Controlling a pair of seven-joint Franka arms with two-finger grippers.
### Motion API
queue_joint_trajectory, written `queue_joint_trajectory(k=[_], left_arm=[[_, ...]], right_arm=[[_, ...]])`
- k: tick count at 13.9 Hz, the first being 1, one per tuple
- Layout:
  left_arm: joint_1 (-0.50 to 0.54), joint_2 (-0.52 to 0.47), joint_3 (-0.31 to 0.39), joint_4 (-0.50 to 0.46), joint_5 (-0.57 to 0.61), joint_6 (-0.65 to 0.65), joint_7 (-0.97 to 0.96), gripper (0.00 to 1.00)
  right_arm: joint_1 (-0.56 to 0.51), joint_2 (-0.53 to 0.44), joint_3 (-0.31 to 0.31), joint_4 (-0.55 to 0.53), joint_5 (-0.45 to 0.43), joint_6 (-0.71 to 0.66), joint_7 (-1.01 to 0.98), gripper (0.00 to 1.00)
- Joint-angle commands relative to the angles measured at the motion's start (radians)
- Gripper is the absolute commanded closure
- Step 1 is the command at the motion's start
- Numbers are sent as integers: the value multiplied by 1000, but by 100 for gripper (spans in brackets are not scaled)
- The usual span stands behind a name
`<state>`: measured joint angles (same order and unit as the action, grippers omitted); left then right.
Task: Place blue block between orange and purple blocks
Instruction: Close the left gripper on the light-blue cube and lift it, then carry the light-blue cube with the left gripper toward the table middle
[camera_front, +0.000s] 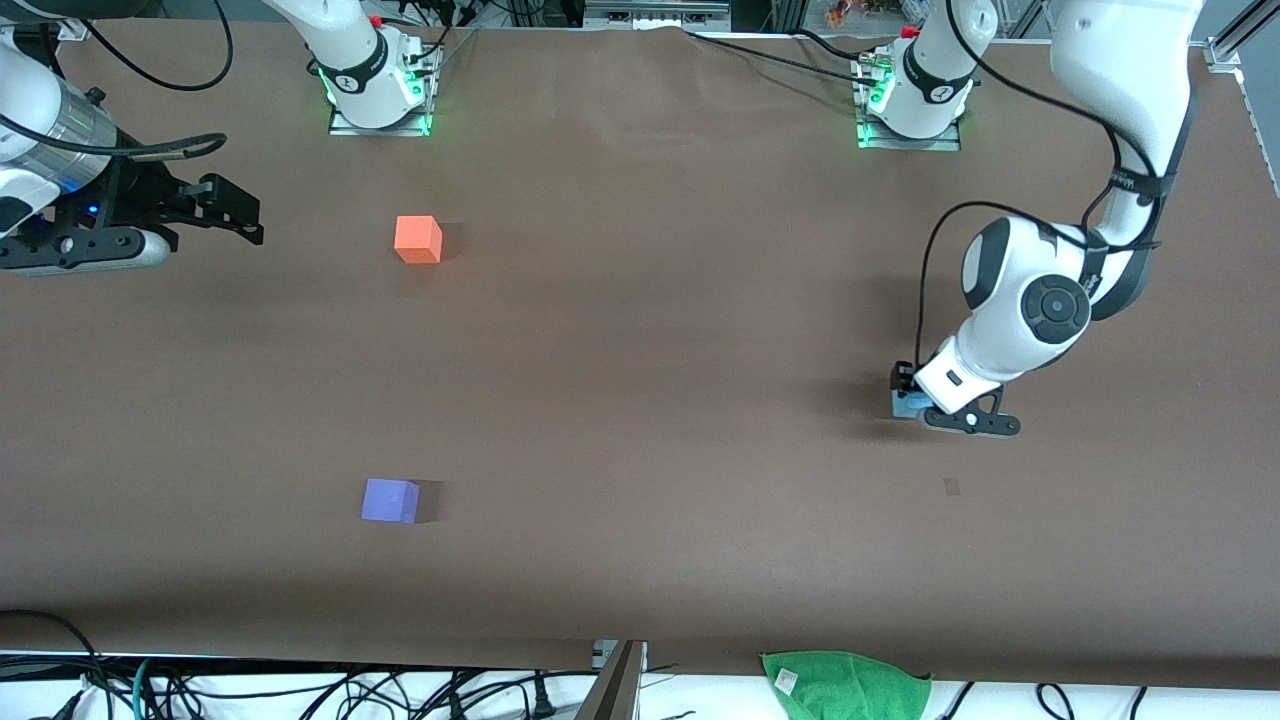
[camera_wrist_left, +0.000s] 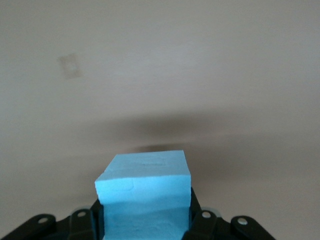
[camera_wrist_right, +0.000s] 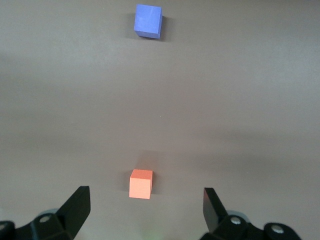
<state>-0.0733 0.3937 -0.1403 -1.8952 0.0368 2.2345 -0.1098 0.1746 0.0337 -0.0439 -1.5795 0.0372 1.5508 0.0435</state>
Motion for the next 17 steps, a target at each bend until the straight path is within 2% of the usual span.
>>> queue_joint_trajectory(k=[1, 3, 7, 8, 11, 13, 14, 15, 17], left_arm=[[-72, 17, -88, 145, -9, -127, -173, 85], [-185, 74, -94, 232, -14, -127, -327, 81], [-439, 288, -85, 436, -1, -113, -625, 79], [-474, 336, -84, 477, 5, -87, -628, 72], [-549, 404, -70, 478, 38, 77, -665, 72], [-582, 441, -68, 478, 57, 99, -683, 68], [-592, 456, -68, 479, 72, 102, -692, 51], [-589, 456, -67, 475, 90, 120, -692, 1], [-579, 441, -68, 470, 101, 114, -692, 0]], right_arm=[[0, 0, 1, 13, -10, -1, 13, 0], [3, 3, 6, 18, -14, 2, 13, 0], [0, 12, 4, 16, -10, 29, 4, 0], [-4, 14, 3, 16, -7, 35, 4, 0], [-12, 40, -1, 16, -6, 87, -2, 0], [-10, 54, -1, 16, -13, 107, -2, 0], [-10, 77, -1, 16, -17, 109, -1, 0], [-10, 109, -1, 15, -25, 104, -2, 0], [-9, 124, -1, 10, -26, 95, -2, 0]])
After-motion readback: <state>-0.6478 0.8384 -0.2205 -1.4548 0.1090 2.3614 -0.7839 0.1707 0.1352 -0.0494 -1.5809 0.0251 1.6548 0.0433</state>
